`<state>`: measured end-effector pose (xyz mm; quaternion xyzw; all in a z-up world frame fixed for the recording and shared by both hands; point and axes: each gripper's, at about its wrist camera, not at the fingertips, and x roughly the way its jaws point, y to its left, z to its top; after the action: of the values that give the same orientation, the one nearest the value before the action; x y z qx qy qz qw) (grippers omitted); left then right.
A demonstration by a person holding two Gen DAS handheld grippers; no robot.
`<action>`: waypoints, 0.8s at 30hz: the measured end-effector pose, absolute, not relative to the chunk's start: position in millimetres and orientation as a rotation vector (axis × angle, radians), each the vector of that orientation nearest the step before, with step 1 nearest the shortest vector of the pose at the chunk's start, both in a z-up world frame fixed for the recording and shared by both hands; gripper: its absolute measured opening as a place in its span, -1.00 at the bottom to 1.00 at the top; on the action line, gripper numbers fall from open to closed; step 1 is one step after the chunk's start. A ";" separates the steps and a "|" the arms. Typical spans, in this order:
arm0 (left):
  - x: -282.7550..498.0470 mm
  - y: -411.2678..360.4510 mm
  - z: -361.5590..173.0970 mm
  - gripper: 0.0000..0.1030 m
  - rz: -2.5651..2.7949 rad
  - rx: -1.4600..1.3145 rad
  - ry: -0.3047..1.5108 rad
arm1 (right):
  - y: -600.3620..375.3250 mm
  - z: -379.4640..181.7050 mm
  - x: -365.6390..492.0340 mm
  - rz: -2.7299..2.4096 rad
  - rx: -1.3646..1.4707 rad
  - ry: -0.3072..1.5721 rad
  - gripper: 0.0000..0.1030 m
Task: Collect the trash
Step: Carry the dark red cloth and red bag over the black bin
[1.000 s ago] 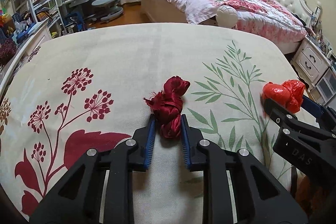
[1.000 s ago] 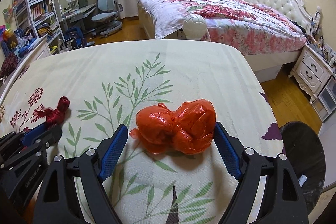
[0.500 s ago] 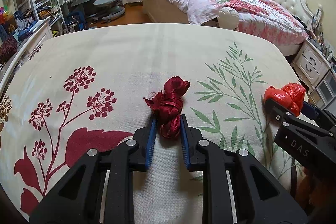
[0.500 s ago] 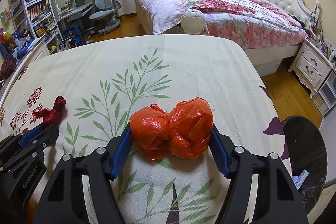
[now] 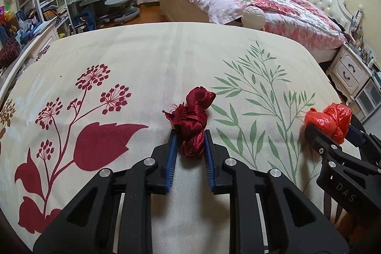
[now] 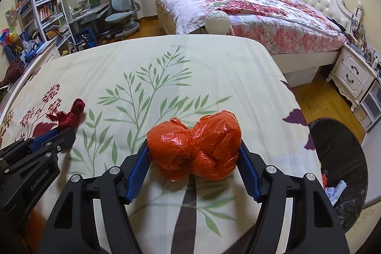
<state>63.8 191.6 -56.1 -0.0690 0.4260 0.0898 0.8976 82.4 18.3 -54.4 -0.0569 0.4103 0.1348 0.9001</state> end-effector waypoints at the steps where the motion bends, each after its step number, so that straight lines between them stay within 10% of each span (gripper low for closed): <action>1: 62.2 190.5 -56.1 -0.60 0.185 -0.142 0.883 | 16.8 -54.2 79.3 0.279 -0.119 0.848 0.29; 24: 17.2 140.8 -49.4 -0.61 0.120 -0.104 0.858 | -34.6 -44.6 30.0 0.229 -0.102 0.798 0.29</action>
<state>17.2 140.8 -49.4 -0.0502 0.4153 0.0579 0.9064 30.0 -34.6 -44.6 -0.0497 0.3875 0.1111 0.9138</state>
